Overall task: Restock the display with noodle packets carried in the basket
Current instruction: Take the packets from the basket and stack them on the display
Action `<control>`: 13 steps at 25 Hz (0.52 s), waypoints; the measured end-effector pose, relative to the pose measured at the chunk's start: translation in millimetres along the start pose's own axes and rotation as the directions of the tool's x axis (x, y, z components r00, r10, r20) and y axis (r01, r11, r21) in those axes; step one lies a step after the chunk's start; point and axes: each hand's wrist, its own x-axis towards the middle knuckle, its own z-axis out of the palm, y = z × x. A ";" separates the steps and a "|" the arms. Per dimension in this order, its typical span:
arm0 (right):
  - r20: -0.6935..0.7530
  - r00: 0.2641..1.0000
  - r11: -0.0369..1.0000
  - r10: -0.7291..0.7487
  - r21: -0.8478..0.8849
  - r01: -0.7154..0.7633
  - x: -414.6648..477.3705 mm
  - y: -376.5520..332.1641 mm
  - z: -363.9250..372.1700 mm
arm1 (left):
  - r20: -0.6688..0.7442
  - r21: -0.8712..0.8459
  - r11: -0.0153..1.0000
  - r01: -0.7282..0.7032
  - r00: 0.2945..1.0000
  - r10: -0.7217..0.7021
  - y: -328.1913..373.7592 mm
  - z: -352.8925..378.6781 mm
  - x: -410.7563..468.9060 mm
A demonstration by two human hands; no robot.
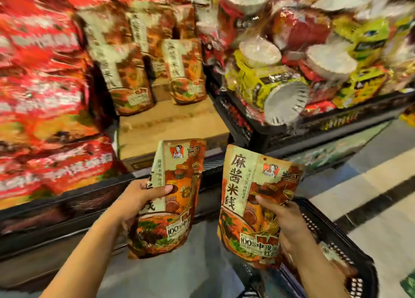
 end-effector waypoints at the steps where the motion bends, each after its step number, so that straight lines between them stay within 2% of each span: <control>1: 0.029 0.999 1.000 -0.019 0.008 0.019 -3.2 -1.5 10.8 | -0.031 -0.034 0.999 -0.017 0.999 0.016 -1.7 -10.8 -7.1; 7: 0.180 0.966 0.970 -0.183 -0.127 0.208 13.2 -29.5 53.8 | -0.110 -0.143 0.981 -0.132 0.987 0.117 6.6 -53.6 -9.7; 10: 0.261 0.936 0.944 -0.237 -0.168 0.285 47.5 -47.3 74.2 | -0.120 -0.116 0.972 -0.202 0.975 0.189 25.3 -63.3 7.7; 13: 0.358 0.906 0.926 -0.228 -0.209 0.315 103.9 -71.4 99.1 | -0.143 -0.060 0.961 -0.271 0.955 0.260 51.7 -74.7 45.2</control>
